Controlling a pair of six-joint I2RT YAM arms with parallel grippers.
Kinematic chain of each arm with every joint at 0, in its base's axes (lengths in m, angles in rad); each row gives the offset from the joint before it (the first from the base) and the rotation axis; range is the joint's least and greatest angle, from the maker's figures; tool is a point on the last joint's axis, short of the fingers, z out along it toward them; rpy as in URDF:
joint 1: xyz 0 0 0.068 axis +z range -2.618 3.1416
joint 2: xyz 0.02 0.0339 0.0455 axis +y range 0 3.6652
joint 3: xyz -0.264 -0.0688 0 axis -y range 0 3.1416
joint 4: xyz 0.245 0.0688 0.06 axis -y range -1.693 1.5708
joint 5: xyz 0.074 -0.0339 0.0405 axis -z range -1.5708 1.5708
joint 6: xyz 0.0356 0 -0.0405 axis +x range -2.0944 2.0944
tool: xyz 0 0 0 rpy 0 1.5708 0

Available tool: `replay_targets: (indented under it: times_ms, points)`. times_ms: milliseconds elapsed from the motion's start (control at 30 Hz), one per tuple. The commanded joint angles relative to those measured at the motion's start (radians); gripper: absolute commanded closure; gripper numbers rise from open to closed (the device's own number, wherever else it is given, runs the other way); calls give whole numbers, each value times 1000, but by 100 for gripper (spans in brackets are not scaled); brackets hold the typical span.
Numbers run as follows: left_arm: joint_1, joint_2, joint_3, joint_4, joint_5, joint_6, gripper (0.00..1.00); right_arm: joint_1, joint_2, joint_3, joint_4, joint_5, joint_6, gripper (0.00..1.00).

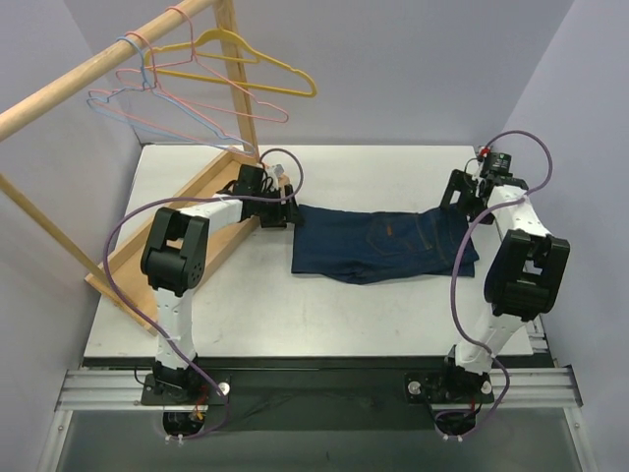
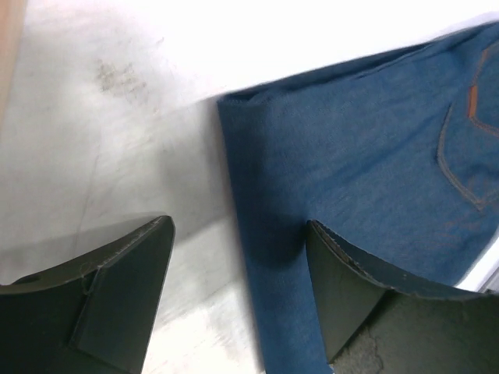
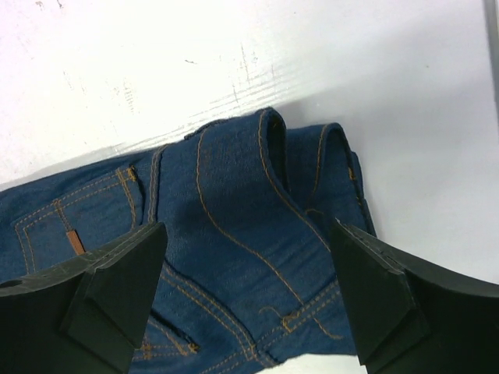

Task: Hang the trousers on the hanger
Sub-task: Fold the trousers at the center of the board.

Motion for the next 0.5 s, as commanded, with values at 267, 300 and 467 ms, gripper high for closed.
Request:
replay_targets:
  times_ms: [267,300,467]
  points:
    - [-6,156,166,16,53,-46,21,-37,90,9,-31,-91,19,53]
    - [-6,163,174,18,53,-49,21,-37,86,15,-54,-87,16,73]
    - [-9,145,154,25,21,-52,21,-37,47,48,-158,11,5,86]
